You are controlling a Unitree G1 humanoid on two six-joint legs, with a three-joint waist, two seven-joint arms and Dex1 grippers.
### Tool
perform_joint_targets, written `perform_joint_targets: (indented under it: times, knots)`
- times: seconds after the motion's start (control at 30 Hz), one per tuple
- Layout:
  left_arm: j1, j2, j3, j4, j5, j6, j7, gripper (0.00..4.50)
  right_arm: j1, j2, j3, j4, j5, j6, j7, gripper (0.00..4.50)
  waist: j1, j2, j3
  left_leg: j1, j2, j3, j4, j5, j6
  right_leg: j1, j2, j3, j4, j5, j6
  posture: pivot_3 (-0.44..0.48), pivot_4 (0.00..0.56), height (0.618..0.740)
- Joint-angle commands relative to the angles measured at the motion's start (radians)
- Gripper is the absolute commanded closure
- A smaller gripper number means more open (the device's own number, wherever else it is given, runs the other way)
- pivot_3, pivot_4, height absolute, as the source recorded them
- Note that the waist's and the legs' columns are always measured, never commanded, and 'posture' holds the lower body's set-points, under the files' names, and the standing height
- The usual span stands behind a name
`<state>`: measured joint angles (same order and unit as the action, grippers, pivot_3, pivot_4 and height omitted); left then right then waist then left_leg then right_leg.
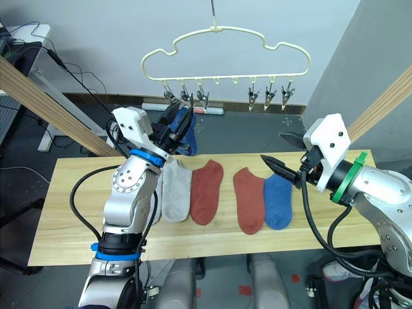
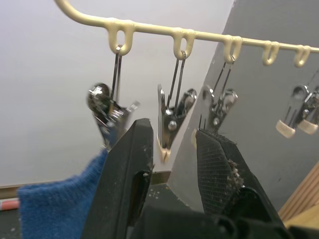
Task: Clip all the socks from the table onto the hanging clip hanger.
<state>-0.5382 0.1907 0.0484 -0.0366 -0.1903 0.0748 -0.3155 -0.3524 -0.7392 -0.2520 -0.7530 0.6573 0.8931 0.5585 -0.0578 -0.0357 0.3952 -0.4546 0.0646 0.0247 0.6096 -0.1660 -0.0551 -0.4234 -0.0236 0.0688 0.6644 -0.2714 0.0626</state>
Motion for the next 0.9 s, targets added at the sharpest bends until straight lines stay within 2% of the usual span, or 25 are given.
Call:
perform_joint_targets:
  times: [0.03, 0.37, 0.9]
  knots:
    - [-0.019, -0.009, 0.001, 0.01, 0.005, -0.041, 0.005, 2.86, -0.009, -0.016, -0.023, -0.04, 0.028, -0.005, -0.014, 1.21, 0.0, 0.0, 0.0, 0.0, 0.0, 0.0, 0.0, 0.0, 0.0, 0.0, 0.0, 0.0, 0.0, 0.0, 0.0, -0.169, 0.384, 0.74]
    - [-0.084, -0.028, 0.01, 0.096, 0.012, -0.086, 0.032, 2.86, -0.015, -0.025, -0.059, -0.036, 0.102, 0.001, -0.028, 1.21, -0.002, 0.0, 0.0, 0.0, 0.0, 0.0, 0.0, 0.0, 0.0, 0.0, 0.0, 0.0, 0.0, 0.001, -0.001, -0.188, 0.386, 0.74]
    - [-0.134, -0.046, 0.009, 0.076, 0.018, -0.056, 0.094, 2.86, -0.014, -0.061, -0.07, -0.018, 0.18, -0.007, -0.043, 1.21, -0.003, 0.0, 0.0, 0.0, 0.0, 0.0, 0.001, 0.0, 0.0, 0.001, 0.0, 0.0, 0.0, 0.002, -0.004, -0.191, 0.388, 0.74]
